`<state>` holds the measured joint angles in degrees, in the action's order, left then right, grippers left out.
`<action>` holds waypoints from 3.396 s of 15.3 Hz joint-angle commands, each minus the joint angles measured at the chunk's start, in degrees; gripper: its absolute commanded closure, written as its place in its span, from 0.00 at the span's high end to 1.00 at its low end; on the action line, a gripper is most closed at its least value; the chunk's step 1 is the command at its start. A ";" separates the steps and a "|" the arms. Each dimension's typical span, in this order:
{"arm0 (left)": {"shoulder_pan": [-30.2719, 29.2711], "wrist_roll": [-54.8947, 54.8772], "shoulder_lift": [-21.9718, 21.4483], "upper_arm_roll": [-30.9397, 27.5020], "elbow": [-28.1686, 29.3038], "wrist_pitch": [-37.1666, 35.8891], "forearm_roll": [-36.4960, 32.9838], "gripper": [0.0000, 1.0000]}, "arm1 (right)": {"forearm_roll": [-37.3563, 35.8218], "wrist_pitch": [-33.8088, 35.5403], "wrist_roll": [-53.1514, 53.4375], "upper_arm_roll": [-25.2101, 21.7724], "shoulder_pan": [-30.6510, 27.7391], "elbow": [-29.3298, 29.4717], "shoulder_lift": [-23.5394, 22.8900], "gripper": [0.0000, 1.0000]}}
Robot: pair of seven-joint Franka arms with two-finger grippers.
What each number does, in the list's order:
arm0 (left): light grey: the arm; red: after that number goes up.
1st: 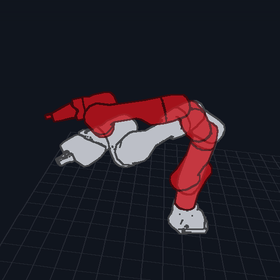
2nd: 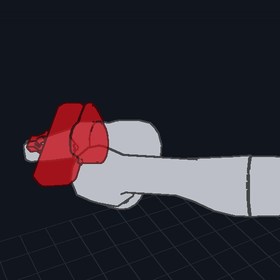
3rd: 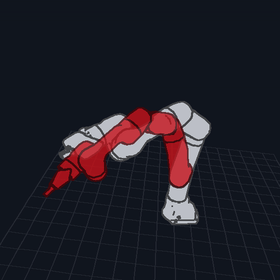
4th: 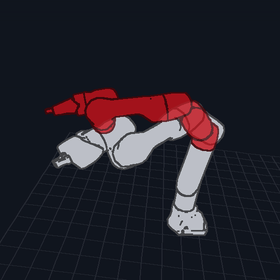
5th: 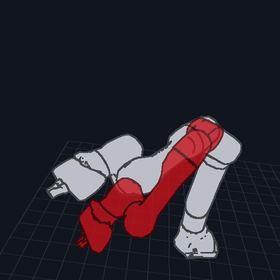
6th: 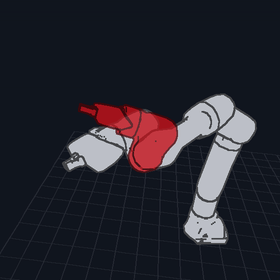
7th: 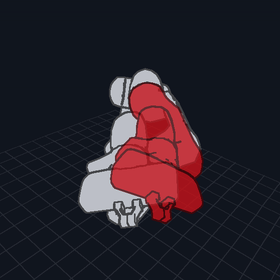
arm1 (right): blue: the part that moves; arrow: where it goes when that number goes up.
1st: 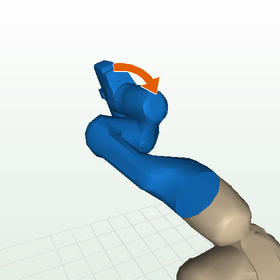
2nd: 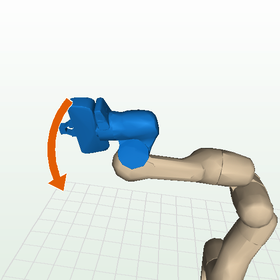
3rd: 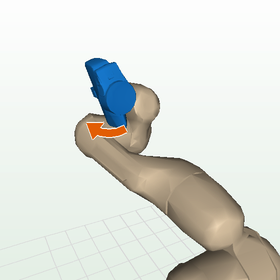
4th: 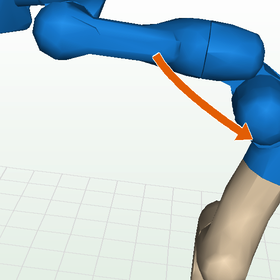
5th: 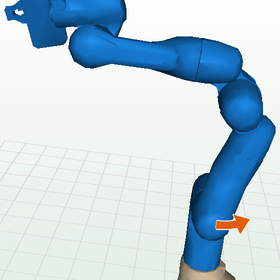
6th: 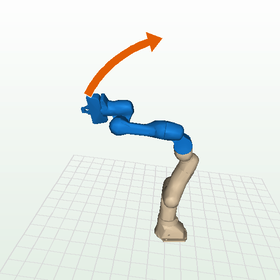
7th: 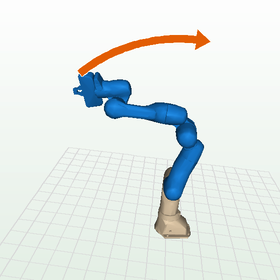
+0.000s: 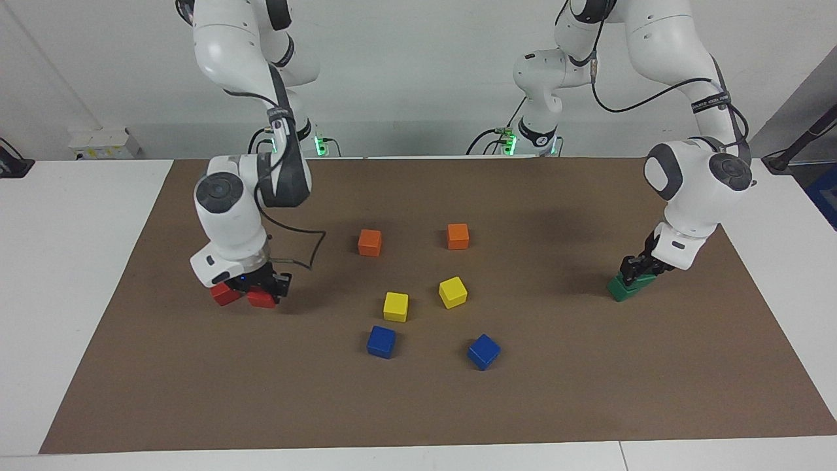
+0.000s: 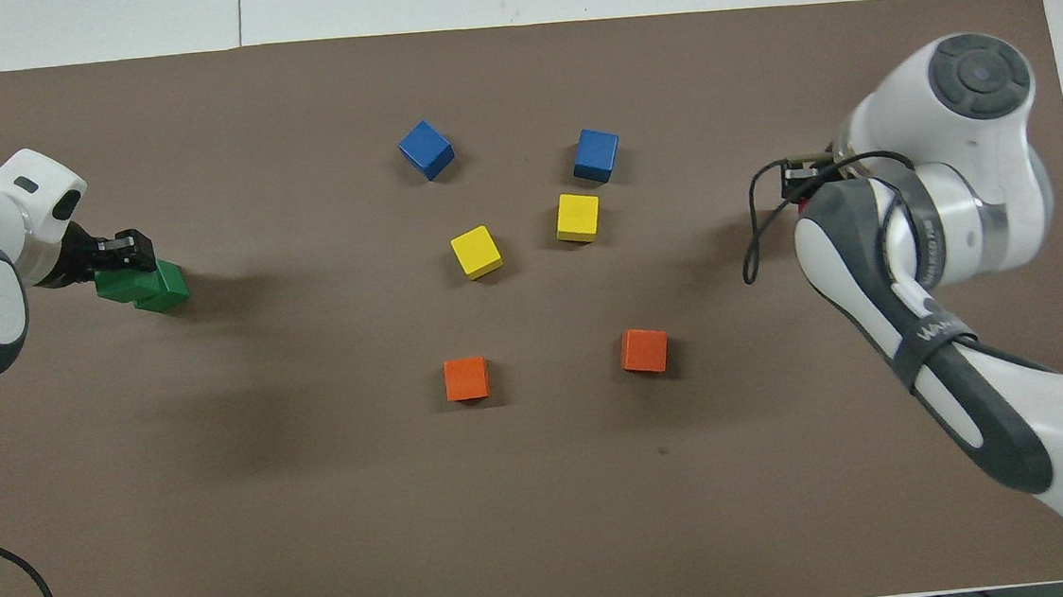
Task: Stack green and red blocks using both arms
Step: 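Stack the red cube onto the placed red cube with the right gripper, then open the left gripper and withdraw it from the green stack, then open the right gripper and withdraw it from the red stack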
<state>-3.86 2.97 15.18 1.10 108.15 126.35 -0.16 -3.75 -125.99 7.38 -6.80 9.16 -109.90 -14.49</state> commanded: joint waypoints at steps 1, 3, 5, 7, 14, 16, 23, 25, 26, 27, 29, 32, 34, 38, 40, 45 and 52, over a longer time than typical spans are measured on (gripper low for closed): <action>0.52 0.81 -2.17 -0.31 3.20 2.40 0.69 0.00 | -0.65 -3.64 -13.13 0.91 -4.57 -13.31 11.66 0.00; 0.43 0.81 -2.26 -0.31 3.82 3.11 0.60 0.00 | -0.65 -4.25 -22.28 1.00 -7.74 -14.72 13.17 0.00; 0.34 0.81 -2.26 -0.31 4.26 3.29 0.60 0.00 | -0.56 -7.14 -30.89 1.00 -10.29 -16.30 13.61 0.00; 0.34 0.73 -2.26 -0.31 4.35 3.29 0.60 0.00 | -0.03 -11.37 -36.37 1.00 -11.18 -17.89 13.61 0.00; 0.26 0.46 -2.44 -0.31 5.23 3.82 0.60 0.89 | 0.41 -17.00 -36.74 1.18 -10.74 -16.40 8.35 0.00; 0.17 0.37 -2.52 -0.31 5.32 3.82 0.60 1.00 | 1.54 -17.62 -36.74 1.27 -10.48 -14.91 6.67 0.00; 1.13 0.64 -5.33 -0.13 0.33 -5.29 0.43 1.00 | 3.65 -17.62 -38.05 1.35 -10.74 -14.82 6.40 0.00; 2.10 0.55 -7.70 -0.13 -3.11 -12.67 0.34 1.00 | 6.55 -18.58 -39.98 1.35 -10.74 -14.82 5.71 0.00; 2.10 0.46 -8.93 -0.13 -4.51 -15.75 0.25 1.00 | 7.95 -18.76 -40.51 1.35 -10.92 -14.73 5.53 0.00; 2.10 0.29 -9.90 -0.13 -6.79 -19.35 0.16 1.00 | 9.19 -18.41 -40.78 1.35 -10.66 -14.55 5.35 0.00; 2.10 0.20 -12.62 -0.13 -10.31 -25.77 0.16 1.00 | 9.55 -18.67 -42.88 1.35 -10.83 -14.64 5.26 0.00; 2.10 0.20 -16.06 -0.04 -11.02 -29.57 0.16 1.00 | 9.55 -18.85 -43.15 1.27 -10.92 -14.64 5.09 0.00; 1.93 0.11 -14.66 0.13 -16.28 -33.78 0.25 1.00 | 9.55 -19.11 -43.50 1.27 -11.09 -14.64 5.00 0.00; 3.15 -0.07 -14.04 0.40 -17.27 -34.07 0.07 1.00 | 9.64 -20.25 -44.21 1.35 -11.36 -14.64 4.30 0.00; 3.51 -0.07 -13.51 0.40 -17.53 -33.71 0.16 1.00 | 10.68 -20.87 -44.21 1.35 -11.18 -14.73 4.21 0.00; 4.65 -0.07 -13.24 0.40 -16.48 -33.10 0.25 1.00 | 12.10 -20.87 -44.65 1.27 -10.92 -14.73 4.21 1.00; 4.04 -0.24 -16.59 0.40 -12.26 -32.14 0.34 1.00 | 12.01 -19.82 -45.70 1.27 -10.57 -13.94 4.29 1.00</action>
<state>-0.06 3.07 0.68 1.93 93.20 93.06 -0.16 6.39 -146.25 -35.47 -5.86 -1.15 -125.02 -9.76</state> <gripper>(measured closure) 0.000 0.000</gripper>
